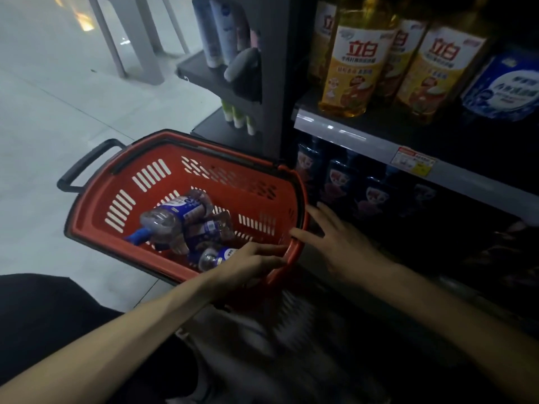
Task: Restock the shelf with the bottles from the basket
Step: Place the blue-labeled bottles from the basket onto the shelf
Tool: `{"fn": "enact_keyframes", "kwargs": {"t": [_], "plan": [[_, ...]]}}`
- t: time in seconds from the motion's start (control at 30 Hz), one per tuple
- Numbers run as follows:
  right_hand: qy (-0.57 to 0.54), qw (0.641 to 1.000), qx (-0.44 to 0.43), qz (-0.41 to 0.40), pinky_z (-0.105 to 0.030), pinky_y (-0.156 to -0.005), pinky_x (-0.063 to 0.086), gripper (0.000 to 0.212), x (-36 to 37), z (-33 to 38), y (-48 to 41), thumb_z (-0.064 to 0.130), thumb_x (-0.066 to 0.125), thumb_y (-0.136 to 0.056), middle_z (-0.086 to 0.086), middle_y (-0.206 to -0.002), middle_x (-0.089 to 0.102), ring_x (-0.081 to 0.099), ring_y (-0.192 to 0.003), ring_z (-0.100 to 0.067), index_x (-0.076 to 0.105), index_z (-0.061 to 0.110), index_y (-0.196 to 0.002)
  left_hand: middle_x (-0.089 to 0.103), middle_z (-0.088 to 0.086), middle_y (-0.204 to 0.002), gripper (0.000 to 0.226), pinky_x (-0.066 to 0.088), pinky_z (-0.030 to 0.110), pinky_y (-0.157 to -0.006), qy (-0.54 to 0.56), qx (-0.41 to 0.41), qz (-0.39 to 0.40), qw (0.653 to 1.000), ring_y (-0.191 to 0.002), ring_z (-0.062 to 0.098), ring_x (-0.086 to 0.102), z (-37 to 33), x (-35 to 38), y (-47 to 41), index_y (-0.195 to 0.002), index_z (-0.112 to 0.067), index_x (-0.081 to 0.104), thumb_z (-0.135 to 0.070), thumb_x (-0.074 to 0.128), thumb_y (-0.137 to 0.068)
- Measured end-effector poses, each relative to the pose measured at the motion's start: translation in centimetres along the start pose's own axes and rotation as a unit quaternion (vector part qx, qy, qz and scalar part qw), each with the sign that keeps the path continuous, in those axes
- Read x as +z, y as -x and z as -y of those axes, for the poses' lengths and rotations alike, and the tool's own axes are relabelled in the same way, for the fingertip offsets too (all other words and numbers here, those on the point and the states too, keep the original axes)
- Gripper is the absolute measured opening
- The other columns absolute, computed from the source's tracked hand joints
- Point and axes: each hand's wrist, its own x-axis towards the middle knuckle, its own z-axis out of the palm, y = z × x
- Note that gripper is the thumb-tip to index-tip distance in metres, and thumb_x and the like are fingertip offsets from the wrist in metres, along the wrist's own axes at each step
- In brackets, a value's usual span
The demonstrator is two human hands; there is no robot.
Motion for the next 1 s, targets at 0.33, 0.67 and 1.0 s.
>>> {"fn": "enact_keyframes", "kwargs": {"t": [0.33, 0.67, 1.0], "plan": [[-0.064, 0.99, 0.104, -0.067, -0.046, -0.109, 0.041, 0.045, 0.9, -2.9, 3.9, 0.04, 0.044, -0.101, -0.012, -0.166, 0.012, 0.021, -0.151, -0.035, 0.044, 0.031, -0.145, 0.075, -0.004, -0.121, 0.036, 0.056, 0.044, -0.1, -0.236, 0.099, -0.05, 0.965, -0.111, 0.013, 0.07, -1.3, 1.7, -0.8, -0.129, -0.023, 0.069, -0.043, 0.058, -0.101], [-0.124, 0.964, 0.192, -0.133, -0.032, -0.076, 0.046, 0.037, 3.8, -5.2, 7.3, 0.024, 0.061, -0.091, -0.006, -0.164, 0.011, 0.055, -0.121, -0.041, 0.054, 0.023, -0.128, 0.078, -0.001, -0.104, 0.057, 0.056, 0.042, -0.082, -0.41, 0.054, -0.397, 0.819, -0.097, 0.027, 0.072, 4.6, -6.4, 2.3, -0.116, -0.028, 0.073, -0.066, 0.039, -0.09], [-0.107, 0.953, 0.198, -0.2, -0.064, -0.117, 0.029, 0.037, 6.0, -1.7, 7.9, 0.013, 0.045, -0.084, -0.029, -0.155, 0.026, 0.024, -0.146, -0.049, 0.068, 0.004, -0.111, 0.076, -0.002, -0.096, 0.041, 0.059, 0.042, -0.069, -0.405, 0.147, -0.392, 0.813, -0.084, 0.019, 0.069, 4.5, -8.2, 2.6, -0.1, -0.022, 0.077, -0.054, 0.053, -0.095]]}}
